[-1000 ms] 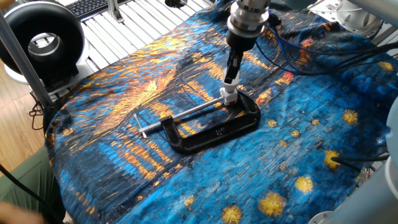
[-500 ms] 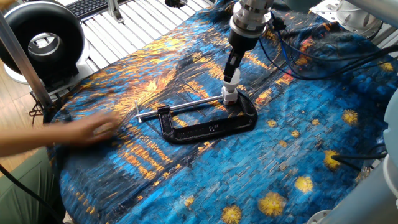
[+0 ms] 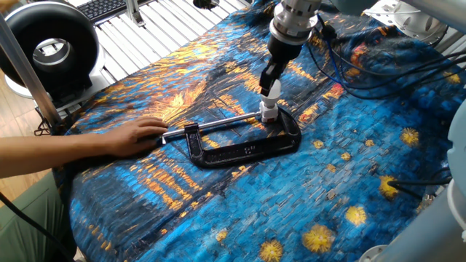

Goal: Install the light bulb by rotating it

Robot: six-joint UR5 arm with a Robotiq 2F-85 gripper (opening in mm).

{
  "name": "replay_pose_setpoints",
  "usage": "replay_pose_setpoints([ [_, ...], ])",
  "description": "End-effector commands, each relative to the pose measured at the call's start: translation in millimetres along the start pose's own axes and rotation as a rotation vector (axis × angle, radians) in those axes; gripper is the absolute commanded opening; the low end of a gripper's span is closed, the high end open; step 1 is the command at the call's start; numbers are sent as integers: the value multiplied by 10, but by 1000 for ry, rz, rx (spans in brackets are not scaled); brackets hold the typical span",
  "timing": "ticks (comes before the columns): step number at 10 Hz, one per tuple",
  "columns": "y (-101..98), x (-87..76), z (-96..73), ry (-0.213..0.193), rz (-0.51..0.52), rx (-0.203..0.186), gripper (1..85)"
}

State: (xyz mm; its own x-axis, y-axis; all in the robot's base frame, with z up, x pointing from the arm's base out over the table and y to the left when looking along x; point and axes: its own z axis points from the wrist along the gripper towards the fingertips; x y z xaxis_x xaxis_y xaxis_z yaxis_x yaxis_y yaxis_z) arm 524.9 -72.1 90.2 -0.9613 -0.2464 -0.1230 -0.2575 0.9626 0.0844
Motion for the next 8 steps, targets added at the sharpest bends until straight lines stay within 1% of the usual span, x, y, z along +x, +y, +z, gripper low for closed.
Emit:
replay_pose_setpoints([
  [1,29,-29,15,-3,72,-1,13],
  [2,12,42,5,23,68,3,13],
  [3,-7,135,-30,57,34,-2,63],
  [4,-48,303,-90,122,-30,-8,267],
  [5,-29,234,-84,110,-39,0,313],
  [6,37,157,-68,97,-47,-1,357],
  [7,85,139,-54,101,-61,3,410],
  [8,120,142,-54,111,-79,-3,447],
])
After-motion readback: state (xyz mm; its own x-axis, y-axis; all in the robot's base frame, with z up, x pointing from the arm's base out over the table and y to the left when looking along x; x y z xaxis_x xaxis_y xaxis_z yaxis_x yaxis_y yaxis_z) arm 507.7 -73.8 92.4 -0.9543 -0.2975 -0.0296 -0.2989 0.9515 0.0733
